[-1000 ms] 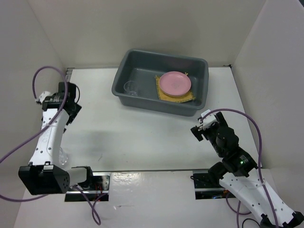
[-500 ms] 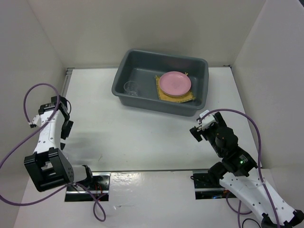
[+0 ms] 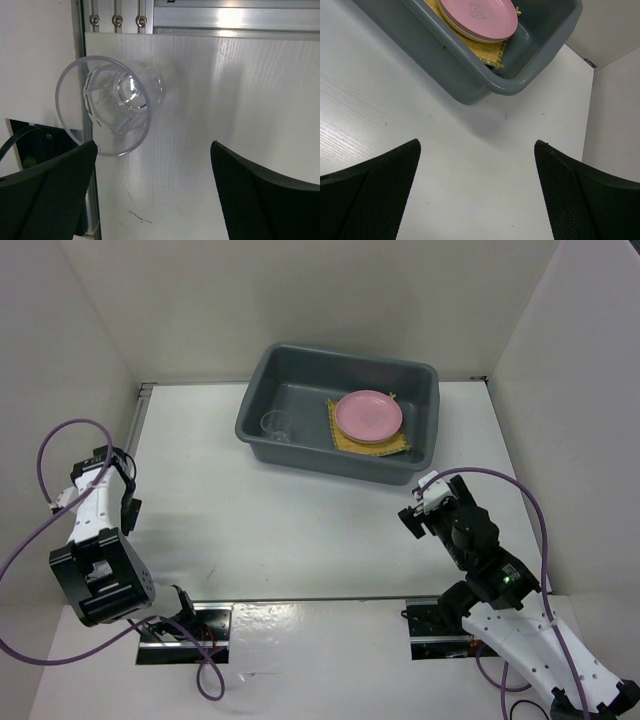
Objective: Place the mixed dishes into the plastic bin
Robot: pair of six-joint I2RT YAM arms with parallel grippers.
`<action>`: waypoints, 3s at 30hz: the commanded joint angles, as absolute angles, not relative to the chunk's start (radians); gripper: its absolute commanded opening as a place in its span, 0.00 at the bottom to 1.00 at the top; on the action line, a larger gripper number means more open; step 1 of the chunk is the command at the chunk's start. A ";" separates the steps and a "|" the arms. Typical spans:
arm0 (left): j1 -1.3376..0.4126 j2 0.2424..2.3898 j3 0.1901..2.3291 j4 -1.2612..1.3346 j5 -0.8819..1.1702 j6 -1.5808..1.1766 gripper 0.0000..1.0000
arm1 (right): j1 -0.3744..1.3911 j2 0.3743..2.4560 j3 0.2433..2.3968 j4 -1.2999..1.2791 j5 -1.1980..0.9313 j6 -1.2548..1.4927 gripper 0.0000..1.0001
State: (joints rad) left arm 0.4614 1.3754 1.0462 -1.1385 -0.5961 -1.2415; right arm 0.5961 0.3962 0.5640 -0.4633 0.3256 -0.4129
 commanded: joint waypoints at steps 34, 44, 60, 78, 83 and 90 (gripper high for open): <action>0.046 1.929 2.243 -0.931 -0.046 -0.616 0.00 | 0.606 0.408 0.555 -0.425 0.337 -0.411 0.98; -0.281 2.442 2.968 -1.143 0.041 -0.456 0.00 | 0.606 0.399 0.555 -0.425 0.337 -0.411 0.98; -0.497 2.663 2.924 -1.127 0.005 -0.407 0.00 | 0.606 0.380 0.555 -0.425 0.337 -0.411 0.98; -0.497 2.349 3.108 -1.108 -0.018 -0.400 1.00 | 0.606 0.391 0.555 -0.397 0.385 -0.373 0.98; -0.555 2.110 3.135 -1.277 -0.407 -0.434 1.00 | 0.549 0.452 0.624 -0.436 0.313 -0.402 0.98; -0.710 1.616 2.145 -1.228 -0.922 -0.733 1.00 | 0.508 0.721 0.776 -0.589 0.298 -0.425 0.98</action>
State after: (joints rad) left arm -0.7197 1.6203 2.4817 -1.1526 -0.6559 -0.5694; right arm 0.5163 0.6575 0.7021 -0.5186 0.3199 -0.4171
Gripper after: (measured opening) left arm 1.001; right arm 0.984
